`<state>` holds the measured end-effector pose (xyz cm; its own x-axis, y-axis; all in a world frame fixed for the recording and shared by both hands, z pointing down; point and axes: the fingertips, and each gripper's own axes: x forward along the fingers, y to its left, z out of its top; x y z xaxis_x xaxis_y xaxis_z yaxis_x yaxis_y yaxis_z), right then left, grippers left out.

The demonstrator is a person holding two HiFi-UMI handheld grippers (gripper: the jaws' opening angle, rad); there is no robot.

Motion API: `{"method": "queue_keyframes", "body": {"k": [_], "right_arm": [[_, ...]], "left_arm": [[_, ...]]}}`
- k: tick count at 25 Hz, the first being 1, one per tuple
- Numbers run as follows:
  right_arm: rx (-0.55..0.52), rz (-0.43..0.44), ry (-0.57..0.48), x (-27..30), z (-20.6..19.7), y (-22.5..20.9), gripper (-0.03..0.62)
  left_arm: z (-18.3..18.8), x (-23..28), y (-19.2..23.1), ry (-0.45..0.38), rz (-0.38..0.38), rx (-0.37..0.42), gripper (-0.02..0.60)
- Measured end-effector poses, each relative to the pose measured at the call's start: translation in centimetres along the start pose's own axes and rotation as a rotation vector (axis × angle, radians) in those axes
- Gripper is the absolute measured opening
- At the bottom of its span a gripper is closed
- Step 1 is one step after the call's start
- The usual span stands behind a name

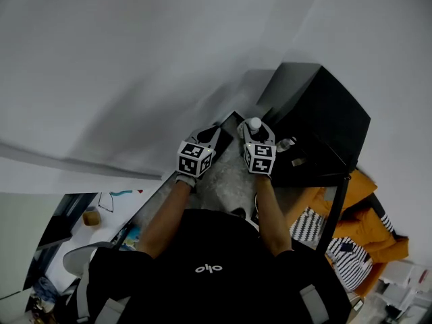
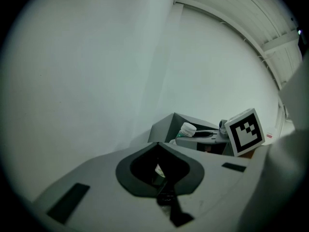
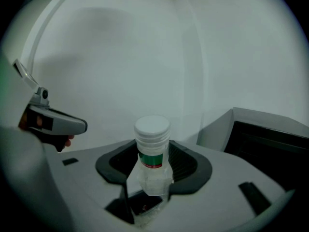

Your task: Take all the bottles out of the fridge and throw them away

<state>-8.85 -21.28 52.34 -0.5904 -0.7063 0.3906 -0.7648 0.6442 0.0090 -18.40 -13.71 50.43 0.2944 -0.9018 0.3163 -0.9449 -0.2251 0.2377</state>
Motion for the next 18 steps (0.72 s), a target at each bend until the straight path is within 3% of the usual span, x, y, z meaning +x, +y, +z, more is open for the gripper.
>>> {"method": "queue_keyframes", "body": {"k": [18], "right_arm": [[-0.056, 0.066, 0.113, 4.5, -3.0, 2.3, 0.204]], "left_arm": [[-4.8, 2.5, 2.6, 0.041, -0.019, -0.128, 0.006]]}}
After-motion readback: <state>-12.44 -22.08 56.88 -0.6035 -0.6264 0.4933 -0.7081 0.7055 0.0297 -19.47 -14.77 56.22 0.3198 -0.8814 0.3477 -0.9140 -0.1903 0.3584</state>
